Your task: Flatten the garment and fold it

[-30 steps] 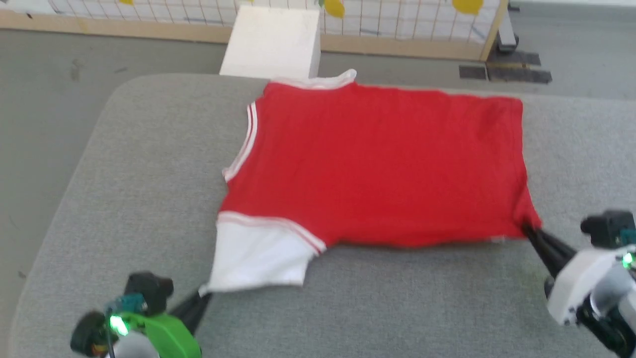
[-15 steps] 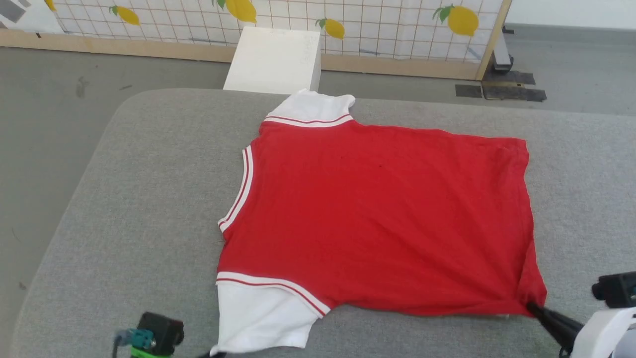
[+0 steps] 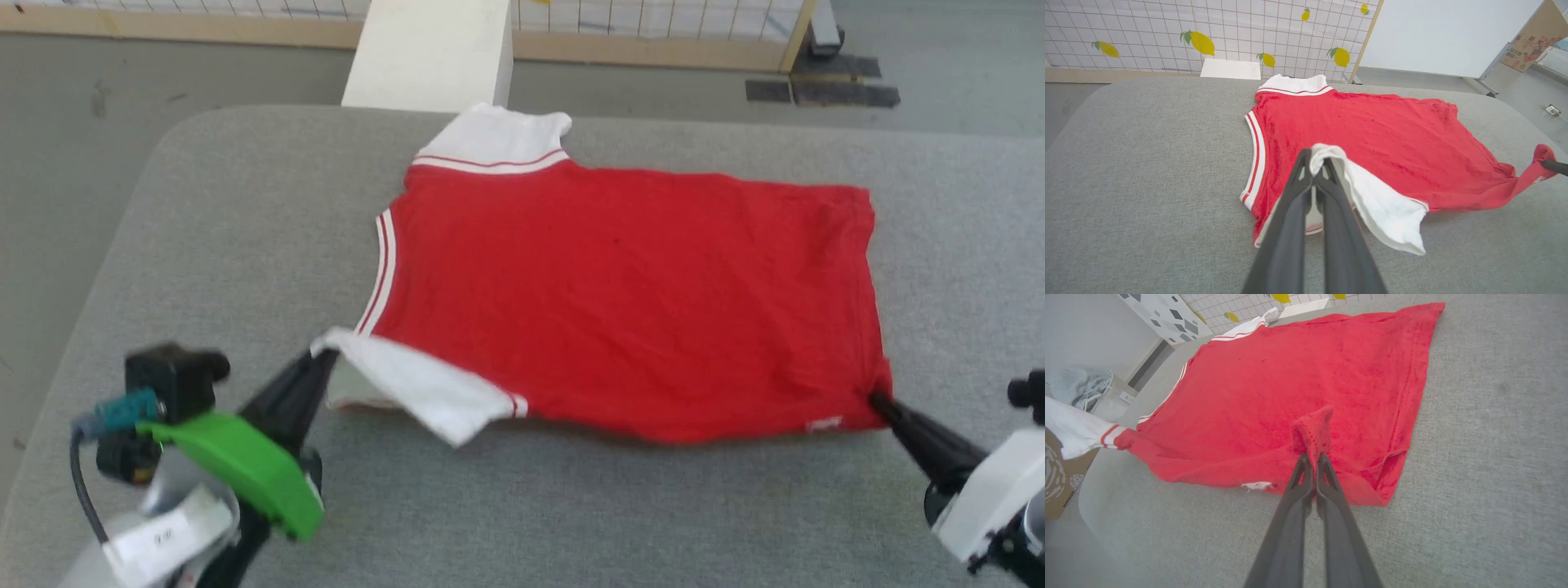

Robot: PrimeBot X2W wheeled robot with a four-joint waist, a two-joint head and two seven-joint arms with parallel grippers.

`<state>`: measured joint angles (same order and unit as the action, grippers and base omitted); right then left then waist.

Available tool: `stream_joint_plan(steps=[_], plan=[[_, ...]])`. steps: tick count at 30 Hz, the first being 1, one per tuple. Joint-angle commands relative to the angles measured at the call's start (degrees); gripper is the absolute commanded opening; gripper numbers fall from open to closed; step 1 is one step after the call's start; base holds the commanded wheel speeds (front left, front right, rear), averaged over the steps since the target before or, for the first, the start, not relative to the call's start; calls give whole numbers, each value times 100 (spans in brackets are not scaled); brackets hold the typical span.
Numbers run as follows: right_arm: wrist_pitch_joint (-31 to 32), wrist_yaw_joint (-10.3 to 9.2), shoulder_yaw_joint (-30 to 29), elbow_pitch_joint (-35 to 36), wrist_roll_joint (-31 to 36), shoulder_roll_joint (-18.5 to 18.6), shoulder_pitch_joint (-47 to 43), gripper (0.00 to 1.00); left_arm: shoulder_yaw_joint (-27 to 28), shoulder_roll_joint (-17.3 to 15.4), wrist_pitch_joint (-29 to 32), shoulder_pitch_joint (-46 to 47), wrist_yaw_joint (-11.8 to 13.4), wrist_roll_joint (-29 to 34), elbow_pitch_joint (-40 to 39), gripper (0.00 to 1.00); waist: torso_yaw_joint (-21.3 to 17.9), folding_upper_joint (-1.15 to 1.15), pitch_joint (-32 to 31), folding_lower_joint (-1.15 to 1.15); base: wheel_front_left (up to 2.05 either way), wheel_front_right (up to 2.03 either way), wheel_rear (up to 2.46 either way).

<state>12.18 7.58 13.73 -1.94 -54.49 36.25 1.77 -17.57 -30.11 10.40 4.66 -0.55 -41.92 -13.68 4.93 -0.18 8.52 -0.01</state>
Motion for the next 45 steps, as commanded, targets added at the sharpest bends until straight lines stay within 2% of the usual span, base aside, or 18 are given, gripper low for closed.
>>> stream_joint_plan(steps=[1, 10, 17, 27, 28, 29, 30, 36, 40, 45], plan=[[45, -9, -81, -30, 51, -61, 153, 0, 38, 40, -66, 249, -38, 39, 106, 0, -69, 18, 200, 1, 0, 0, 0], [397, -9, -181, -366, 536, -356, 904, 0, -182, 159, -18, 1332, -31, 518, 956, 0, -238, 18, 705, 1, 0, 0, 0], [664, -9, -30, -714, 867, -517, 1497, 0, -375, 263, -38, 2181, -115, 857, 1732, 0, -344, 18, 1027, 1, 0, 0, 0], [634, -9, 72, -1184, 1232, -735, 2007, 0, -583, 515, -237, 3003, -259, 1067, 2909, 0, -399, 18, 1283, 1, 0, 0, 0], [624, -9, 75, -1231, 1259, -751, 2034, 0, -609, 538, -249, 3048, -248, 1101, 3040, 70, -399, 18, 1290, 1, 0, 0, 0], [612, -9, 68, -1297, 1290, -773, 2061, 30, -654, 565, -247, 3097, -215, 1160, 3209, 100, -398, 18, 1287, 1, 0, 0, 0], [613, -9, 72, -1346, 1318, -789, 2080, 100, -693, 593, -266, 3135, -200, 1207, 3323, 100, -399, 18, 1279, 1, 0, 0, 0], [517, -9, 141, -1328, 1677, -817, 2077, 100, -724, 807, -528, 3133, -169, 1164, 3811, 100, -384, 18, 1018, 1, 0, 0, 0], [617, -9, -3, -1159, 2203, -855, 1850, 100, -616, 922, -731, 2909, -62, 1012, 3874, 100, -362, 18, 736, 1, 0, 0, 0], [1194, -9, -651, -831, 2947, -1342, 1278, 100, -467, 1120, -833, 2365, 156, 710, 3561, 100, -341, 18, 394, 1, 0, 0, 0]])
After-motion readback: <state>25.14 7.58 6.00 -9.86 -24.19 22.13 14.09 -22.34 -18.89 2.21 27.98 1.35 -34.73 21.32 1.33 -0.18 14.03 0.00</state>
